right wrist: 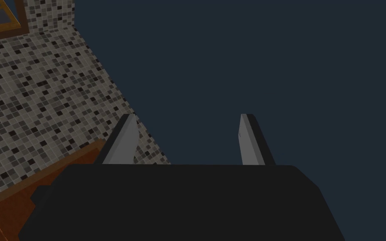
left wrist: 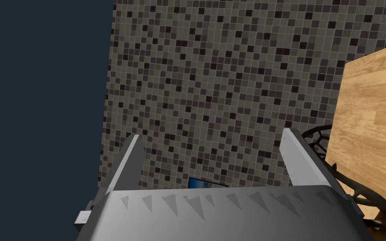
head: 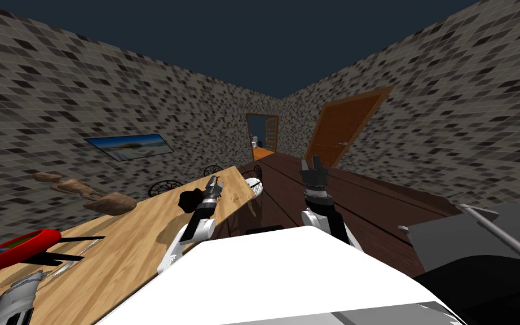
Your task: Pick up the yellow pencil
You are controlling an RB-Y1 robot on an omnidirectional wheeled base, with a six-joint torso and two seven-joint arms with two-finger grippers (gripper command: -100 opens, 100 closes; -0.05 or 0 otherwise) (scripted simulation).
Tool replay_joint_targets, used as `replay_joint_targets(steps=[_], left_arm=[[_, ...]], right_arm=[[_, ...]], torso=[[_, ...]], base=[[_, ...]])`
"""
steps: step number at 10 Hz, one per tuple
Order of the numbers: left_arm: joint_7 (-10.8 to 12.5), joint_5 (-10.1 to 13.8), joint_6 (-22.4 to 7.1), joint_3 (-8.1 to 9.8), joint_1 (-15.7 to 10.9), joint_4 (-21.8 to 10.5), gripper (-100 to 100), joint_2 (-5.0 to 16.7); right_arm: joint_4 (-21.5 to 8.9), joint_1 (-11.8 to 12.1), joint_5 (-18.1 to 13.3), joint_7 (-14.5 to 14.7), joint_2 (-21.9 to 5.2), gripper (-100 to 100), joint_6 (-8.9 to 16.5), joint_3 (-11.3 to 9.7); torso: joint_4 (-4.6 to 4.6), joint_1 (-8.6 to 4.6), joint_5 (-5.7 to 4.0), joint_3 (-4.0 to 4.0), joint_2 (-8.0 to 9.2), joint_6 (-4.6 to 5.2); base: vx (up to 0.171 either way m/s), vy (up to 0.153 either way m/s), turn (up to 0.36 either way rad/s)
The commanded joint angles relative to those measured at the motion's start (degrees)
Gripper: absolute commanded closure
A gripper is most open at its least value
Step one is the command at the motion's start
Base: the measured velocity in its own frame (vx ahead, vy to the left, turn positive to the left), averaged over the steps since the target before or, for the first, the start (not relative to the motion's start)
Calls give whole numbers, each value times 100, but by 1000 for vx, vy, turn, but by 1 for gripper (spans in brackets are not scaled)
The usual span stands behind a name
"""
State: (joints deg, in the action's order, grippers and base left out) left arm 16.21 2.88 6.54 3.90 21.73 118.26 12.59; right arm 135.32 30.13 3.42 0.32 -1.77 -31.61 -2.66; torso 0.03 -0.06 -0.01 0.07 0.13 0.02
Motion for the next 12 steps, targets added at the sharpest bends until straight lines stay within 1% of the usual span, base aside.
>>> replay_joint_targets(steps=[1, 2, 3, 4, 5, 6, 7, 8, 9, 10, 11, 12], left_arm=[[67, 48, -286, -6, -68, -85, -100, 28], [67, 48, -318, -6, -68, -85, -100, 28], [182, 155, -532, 16, -221, -303, -100, 114], [182, 155, -623, 16, -221, -303, -100, 114], [302, 267, -835, 40, -380, -529, -100, 195], [302, 267, -941, 40, -380, -529, -100, 195], [424, 384, -1134, 66, -541, -760, -100, 271], [424, 384, -1268, 66, -541, -760, -100, 271], [547, 504, -1402, 92, -704, -995, -100, 343], [547, 504, -1583, 92, -704, -995, -100, 343], [668, 627, -1735, 119, -866, -1234, -100, 412], [668, 627, -1902, 119, -866, -1234, -100, 412]], right_arm=[[0, 0, 0, 0, 0, 0, 0, 0], [0, 1, 0, 0, 0, 0, 0, 0], [0, 1, 0, 0, 0, 0, 0, 1], [0, 0, 0, 0, 0, 0, 0, 0], [0, 1, 0, 0, 0, 0, 0, 0], [0, 0, 0, 0, 0, 0, 0, 0], [0, 1, 0, 0, 0, 0, 0, 0], [0, 0, 0, 0, 0, 0, 0, 0], [0, 1, 0, 0, 0, 0, 0, 0], [0, 0, 0, 0, 0, 0, 0, 0], [0, 1, 0, 0, 0, 0, 0, 1], [0, 1, 0, 0, 0, 0, 0, 0]], torso=[[0, 0, 0, 0, 0, 0], [0, 1, 0, 0, 0, -4], [-1, 4, 0, -2, -5, -4], [-1, 1, 0, -4, -7, 0], [-1, 3, 0, -3, -7, -4], [-1, 0, 0, -2, -4, -1], [0, 2, 0, -2, -4, -4], [0, -1, 0, -1, -3, -1], [0, 1, 0, -2, -4, -4], [0, 1, 0, -2, -4, -2], [-1, 2, 0, -3, -5, -4], [-1, 0, 0, -3, -5, -2]], base=[[-37, -17, -41], [-14, -8, 29], [-18, -19, -118], [-21, -14, -49], [-30, -21, -98], [-29, -17, -39], [-33, -26, -106], [-27, -19, -48], [-29, -18, -106], [-23, -15, -48], [-24, -24, -93], [-19, -19, -57]])
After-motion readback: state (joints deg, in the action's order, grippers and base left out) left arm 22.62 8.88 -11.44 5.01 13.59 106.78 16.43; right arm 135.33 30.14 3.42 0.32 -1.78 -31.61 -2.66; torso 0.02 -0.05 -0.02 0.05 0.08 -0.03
